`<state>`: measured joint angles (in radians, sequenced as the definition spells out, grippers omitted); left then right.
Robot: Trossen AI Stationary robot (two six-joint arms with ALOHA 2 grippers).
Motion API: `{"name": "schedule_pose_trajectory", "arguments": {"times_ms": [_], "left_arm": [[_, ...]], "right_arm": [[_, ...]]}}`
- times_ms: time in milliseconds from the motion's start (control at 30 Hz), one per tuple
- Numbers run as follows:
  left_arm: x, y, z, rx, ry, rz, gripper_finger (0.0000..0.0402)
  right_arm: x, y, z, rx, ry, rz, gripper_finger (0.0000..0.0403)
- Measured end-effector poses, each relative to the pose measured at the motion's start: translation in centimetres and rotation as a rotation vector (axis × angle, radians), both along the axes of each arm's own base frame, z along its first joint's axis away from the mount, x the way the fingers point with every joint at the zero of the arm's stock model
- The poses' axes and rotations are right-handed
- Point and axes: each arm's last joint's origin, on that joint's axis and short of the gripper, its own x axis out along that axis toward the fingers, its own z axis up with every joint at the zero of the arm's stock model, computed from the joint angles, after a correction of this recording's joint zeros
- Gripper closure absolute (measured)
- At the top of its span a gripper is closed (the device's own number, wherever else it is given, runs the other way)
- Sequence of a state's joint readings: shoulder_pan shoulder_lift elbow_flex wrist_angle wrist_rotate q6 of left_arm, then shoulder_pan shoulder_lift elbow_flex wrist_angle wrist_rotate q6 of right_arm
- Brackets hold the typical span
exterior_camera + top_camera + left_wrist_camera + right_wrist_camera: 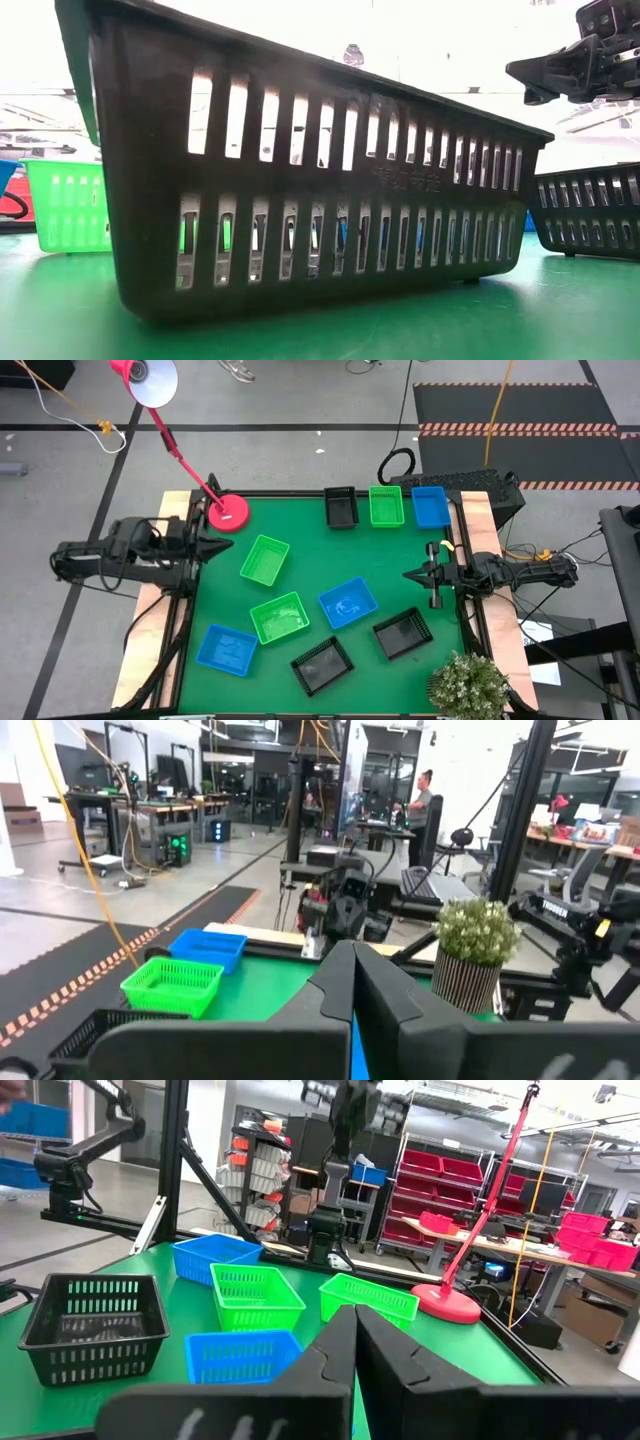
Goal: Stack baskets by color
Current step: Stack the middle green bin on the top green bin
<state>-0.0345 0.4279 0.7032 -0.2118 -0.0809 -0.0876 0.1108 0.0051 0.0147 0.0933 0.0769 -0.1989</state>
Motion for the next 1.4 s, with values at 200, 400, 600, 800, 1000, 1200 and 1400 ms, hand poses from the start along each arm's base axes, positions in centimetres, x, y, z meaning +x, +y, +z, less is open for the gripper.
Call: {"name": "schedule_pose_trajectory", "arguments": {"times_ms": [200,400,600,800,1000,1200,1400], "left_arm": [[1.0,0.0,4.4,-0.006,-0.036,0.001,0.0392],[1.3,0.0,8.5,-0.012,-0.05,0.0,0.0399],[1.4,0.0,12.3,-0.011,-0.003,0.001,0.0392],[1.3,0.0,16.0,-0.004,-0.022,0.001,0.0395],[1.5,0.0,18.1,-0.005,-0.047,0.001,0.0398],[2.2,-0.1,17.6,-0.005,0.021,0.001,0.0389],[3.0,-0.1,17.1,-0.006,0.069,0.001,0.0398]], "right_arm": [[0.0,0.0,0.0,0.0,0.0,0.0,0.0403],[0.0,0.0,0.0,0.0,0.0,0.0,0.0403],[0.0,0.0,0.0,0.0,0.0,0.0,0.0403],[0.0,0.0,0.0,0.0,-0.002,0.0,0.0403],[0.0,0.0,0.1,0.001,-0.008,0.0,0.0403],[0.0,0.0,0.1,0.005,-0.007,0.0,0.0403],[0.0,0.0,0.3,0.105,-0.026,0.011,0.0403]]}}
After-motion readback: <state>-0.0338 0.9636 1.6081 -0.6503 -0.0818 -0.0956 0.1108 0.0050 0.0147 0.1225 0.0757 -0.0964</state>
